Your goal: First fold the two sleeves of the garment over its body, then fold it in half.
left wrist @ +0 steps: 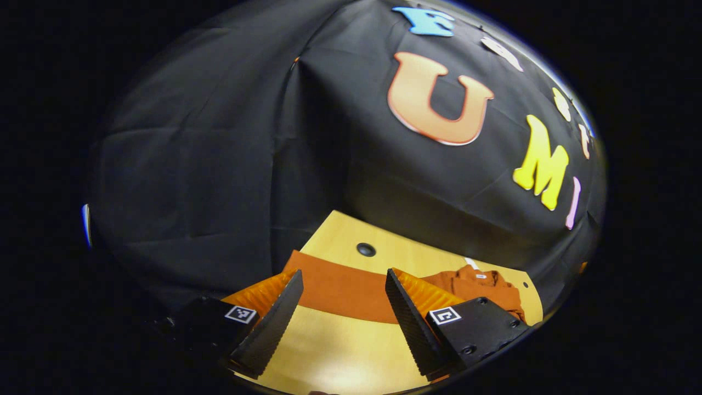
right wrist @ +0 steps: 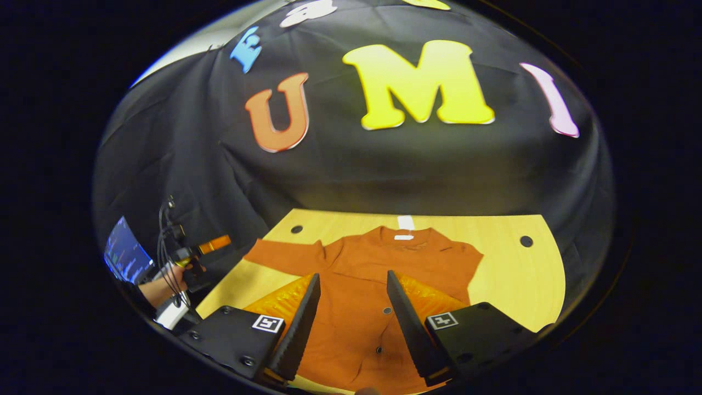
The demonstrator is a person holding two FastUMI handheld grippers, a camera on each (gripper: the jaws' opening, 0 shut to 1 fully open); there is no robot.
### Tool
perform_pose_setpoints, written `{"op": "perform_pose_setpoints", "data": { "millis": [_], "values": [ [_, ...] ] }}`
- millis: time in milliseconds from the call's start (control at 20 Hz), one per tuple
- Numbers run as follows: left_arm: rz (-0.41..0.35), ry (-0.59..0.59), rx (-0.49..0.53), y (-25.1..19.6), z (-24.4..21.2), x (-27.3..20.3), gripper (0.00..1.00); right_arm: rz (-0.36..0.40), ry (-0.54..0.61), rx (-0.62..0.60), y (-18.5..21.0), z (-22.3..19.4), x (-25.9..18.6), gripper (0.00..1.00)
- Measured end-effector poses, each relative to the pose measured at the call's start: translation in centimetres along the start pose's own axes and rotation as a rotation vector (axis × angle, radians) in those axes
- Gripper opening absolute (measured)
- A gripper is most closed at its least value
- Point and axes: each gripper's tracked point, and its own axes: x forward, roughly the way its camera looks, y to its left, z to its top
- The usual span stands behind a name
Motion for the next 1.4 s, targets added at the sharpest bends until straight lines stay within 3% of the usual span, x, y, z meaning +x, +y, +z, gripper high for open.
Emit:
{"op": "perform_pose_setpoints", "data": {
  "millis": [100,150,200,350,650,700,750,1000,1050,1100,1150,1200,1250,1300,1400],
  "values": [
    [-0.005,0.041,-0.013,1.9,-0.7,2.7,0.98,-0.050,-0.038,-0.007,-1.9,1.0,-1.7,0.85],
    [-0.019,0.068,-0.022,2.5,-1.3,3.7,0.98,-0.089,-0.048,-0.039,-3.2,1.1,-2.5,0.73],
    [-0.027,0.077,-0.027,3.2,-1.5,4.9,0.98,-0.126,-0.051,-0.067,-4.2,0.8,-3.3,0.79],
    [-0.076,0.138,-0.104,4.1,-2.4,8.1,0.98,-0.182,-0.017,-0.074,-5.4,-0.7,-5.4,0.80],
    [-0.049,0.234,-0.064,6.1,-5.1,13.7,0.98,-0.242,0.021,0.110,-7.9,-2.3,-6.0,0.79],
    [-0.062,0.254,-0.055,5.6,-5.8,14.2,0.98,-0.245,0.021,0.138,-8.1,-2.2,-5.9,0.74],
    [-0.061,0.266,-0.035,5.5,-6.1,14.7,0.98,-0.247,0.021,0.171,-8.4,-1.9,-5.7,0.79],
    [-0.090,0.286,-0.012,5.4,-6.5,15.8,0.98,-0.256,0.012,0.277,-9.3,-1.8,-5.2,0.80],
    [-0.094,0.291,-0.025,5.1,-6.6,15.9,0.93,-0.264,0.015,0.278,-9.7,-2.0,-5.4,0.80],
    [-0.081,0.295,-0.021,5.1,-6.6,15.5,0.87,-0.267,0.016,0.281,-10.0,-2.1,-5.4,0.74],
    [-0.064,0.293,-0.009,5.1,-6.4,15.6,0.87,-0.271,0.017,0.287,-10.2,-2.2,-5.5,0.80],
    [-0.043,0.295,-0.003,5.0,-6.3,15.5,0.86,-0.274,0.014,0.291,-10.4,-2.2,-5.6,0.74],
    [-0.021,0.298,0.007,5.1,-6.2,15.2,0.81,-0.272,0.008,0.293,-10.5,-2.1,-5.5,0.74],
    [0.002,0.297,0.014,5.2,-5.9,15.1,0.79,-0.263,0.005,0.292,-10.3,-2.2,-5.4,0.80],
    [0.051,0.297,0.000,5.8,-5.6,14.8,0.57,-0.227,0.004,0.284,-9.5,-2.3,-5.2,0.80]
  ]
}}
